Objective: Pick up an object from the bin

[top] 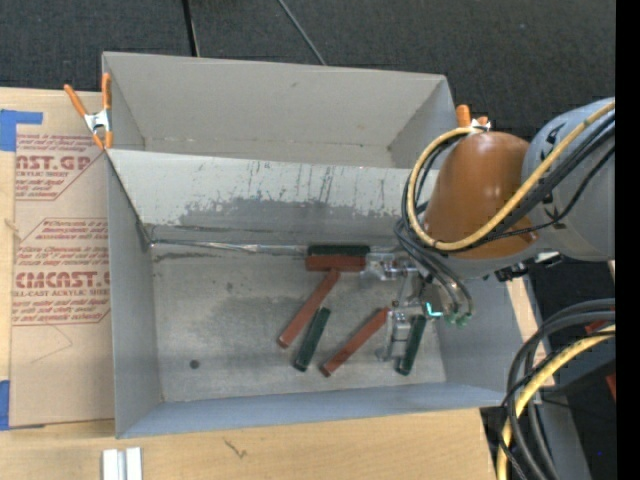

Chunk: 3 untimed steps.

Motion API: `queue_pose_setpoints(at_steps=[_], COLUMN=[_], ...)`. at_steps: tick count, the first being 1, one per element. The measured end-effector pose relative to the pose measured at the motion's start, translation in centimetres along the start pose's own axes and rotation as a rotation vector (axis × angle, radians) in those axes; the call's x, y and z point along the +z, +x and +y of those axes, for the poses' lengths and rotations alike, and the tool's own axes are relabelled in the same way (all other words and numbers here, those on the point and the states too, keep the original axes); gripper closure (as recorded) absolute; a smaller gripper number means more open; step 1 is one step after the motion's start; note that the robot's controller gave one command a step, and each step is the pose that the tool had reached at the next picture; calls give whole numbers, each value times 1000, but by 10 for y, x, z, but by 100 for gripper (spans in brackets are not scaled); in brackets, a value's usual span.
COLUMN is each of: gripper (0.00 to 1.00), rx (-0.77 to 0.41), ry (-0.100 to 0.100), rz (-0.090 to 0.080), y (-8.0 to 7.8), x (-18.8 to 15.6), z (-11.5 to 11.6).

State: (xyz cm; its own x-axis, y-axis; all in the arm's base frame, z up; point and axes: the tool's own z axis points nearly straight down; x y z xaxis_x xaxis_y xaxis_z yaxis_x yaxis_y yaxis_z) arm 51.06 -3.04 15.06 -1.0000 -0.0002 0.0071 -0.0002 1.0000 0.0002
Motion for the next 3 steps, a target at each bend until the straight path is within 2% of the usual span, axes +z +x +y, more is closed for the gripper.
queue_pose_setpoints(at_steps=[1,2,3], gripper=[0,100,100], rx=[0,-119,-120], ry=[1,0,0], rz=[-8,-6,-6], y=[-2,13,13], x=[-4,81,81], z=[0,3,3])
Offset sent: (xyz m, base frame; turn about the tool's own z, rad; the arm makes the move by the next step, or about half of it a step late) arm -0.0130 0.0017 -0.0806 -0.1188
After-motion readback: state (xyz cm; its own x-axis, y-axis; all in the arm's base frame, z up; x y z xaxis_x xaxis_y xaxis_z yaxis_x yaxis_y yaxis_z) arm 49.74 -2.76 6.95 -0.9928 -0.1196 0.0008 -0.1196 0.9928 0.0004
